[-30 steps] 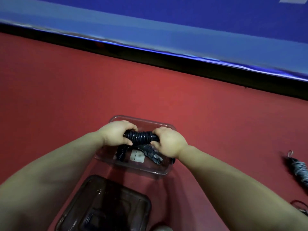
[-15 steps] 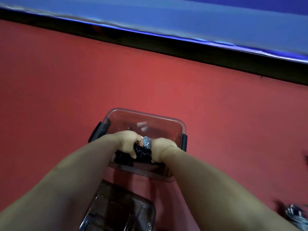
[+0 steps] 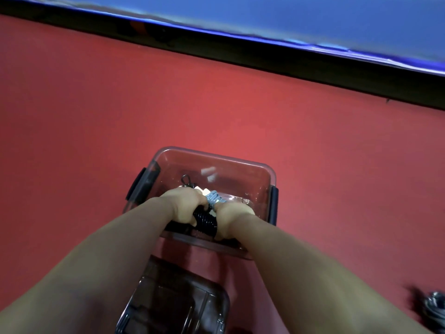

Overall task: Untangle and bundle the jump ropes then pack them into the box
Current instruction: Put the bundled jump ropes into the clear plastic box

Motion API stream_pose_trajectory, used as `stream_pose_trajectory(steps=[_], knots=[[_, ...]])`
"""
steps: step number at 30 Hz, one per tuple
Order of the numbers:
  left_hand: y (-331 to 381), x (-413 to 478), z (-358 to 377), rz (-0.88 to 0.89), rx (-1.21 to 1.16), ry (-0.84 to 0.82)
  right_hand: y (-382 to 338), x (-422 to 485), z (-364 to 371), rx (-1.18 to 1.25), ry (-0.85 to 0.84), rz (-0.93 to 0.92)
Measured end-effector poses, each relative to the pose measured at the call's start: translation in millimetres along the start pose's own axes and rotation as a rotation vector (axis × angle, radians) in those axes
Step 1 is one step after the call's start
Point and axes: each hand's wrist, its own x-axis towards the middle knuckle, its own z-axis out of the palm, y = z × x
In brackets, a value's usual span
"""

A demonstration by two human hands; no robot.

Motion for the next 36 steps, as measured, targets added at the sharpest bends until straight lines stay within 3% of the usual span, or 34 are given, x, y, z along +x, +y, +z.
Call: stream_pose_trajectory(steps=[3, 7, 12, 19, 24, 29, 36], knots=[[3, 2, -4, 0.016, 0.001, 0.029, 6, -1, 5, 0.075, -0.004, 0.075], [7, 2, -5, 0.007, 0.075, 0.041, 4, 2, 13, 0.042, 0.201, 0.146], [10, -1, -4, -0.054, 0.16, 0.239, 4, 7, 19, -0.003, 0.343, 0.138], [20, 9, -8, -0.076, 0.168, 0.209, 8, 11, 16, 0.199, 0.243, 0.231], [19, 7, -7, -0.078, 0.131, 0.18, 8, 11, 16, 0.206, 0.225, 0.248], [20, -6, -15, -0.092, 0.141, 0.143, 6, 0, 7, 0.122, 0.22, 0.209], [40, -47, -57, -0.11, 0.123, 0.19, 1, -42, -23, -0.125, 0.356, 0.119]])
